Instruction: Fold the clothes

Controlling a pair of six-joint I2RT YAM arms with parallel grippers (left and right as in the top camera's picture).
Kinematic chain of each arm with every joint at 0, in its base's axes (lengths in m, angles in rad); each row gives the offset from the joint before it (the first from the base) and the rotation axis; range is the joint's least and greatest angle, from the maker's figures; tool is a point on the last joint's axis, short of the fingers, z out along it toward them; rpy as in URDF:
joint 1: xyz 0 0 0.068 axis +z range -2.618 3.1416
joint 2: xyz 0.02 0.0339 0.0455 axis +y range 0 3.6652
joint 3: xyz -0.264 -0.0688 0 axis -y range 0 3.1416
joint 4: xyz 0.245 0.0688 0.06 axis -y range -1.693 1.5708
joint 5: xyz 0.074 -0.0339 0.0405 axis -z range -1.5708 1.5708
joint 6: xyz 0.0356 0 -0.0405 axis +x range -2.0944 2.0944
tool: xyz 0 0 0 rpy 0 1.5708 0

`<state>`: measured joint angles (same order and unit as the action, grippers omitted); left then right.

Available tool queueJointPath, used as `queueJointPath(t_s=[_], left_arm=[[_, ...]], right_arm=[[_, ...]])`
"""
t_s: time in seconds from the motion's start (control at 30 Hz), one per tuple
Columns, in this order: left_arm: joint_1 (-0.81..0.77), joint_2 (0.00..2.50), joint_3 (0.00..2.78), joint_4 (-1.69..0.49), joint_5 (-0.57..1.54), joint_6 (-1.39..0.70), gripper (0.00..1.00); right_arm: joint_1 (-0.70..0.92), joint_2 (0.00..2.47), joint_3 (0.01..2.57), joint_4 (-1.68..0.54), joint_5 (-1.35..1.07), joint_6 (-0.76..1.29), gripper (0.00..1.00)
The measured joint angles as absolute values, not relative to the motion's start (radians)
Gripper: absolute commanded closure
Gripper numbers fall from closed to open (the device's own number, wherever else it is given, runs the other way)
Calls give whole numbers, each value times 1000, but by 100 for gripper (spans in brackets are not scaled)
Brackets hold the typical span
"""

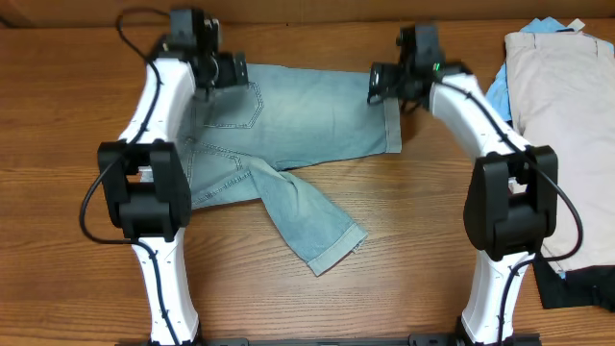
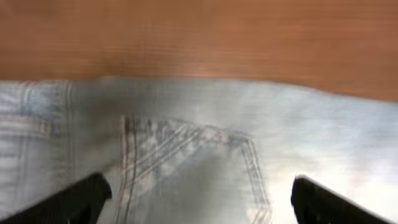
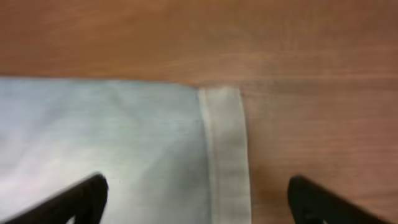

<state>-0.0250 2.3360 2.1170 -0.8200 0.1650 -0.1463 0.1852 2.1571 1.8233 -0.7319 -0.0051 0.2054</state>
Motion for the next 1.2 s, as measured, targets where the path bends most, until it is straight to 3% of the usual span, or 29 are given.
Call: queueJointPath(t_s=[0.27, 0.5, 0.63, 0.87, 1.2], left_arm=[[-12, 2280, 2544, -1324, 169, -151, 5], [-11, 2097, 2641, -1582, 168, -163, 5], [-11, 2009, 2646, -1687, 152, -163, 7], [-11, 1884, 2457, -1685, 152, -163, 11], [-11, 1718, 1964, -1580, 47, -180, 12]], right_arm=[[186, 2038, 2072, -1330, -118, 205, 9], [229, 1921, 2080, -1573, -184, 206, 12], [301, 1908, 2080, -1617, -186, 223, 13], [448, 1850, 2038, -1658, -123, 333, 13], [589, 1650, 1532, -1375, -133, 424, 10]])
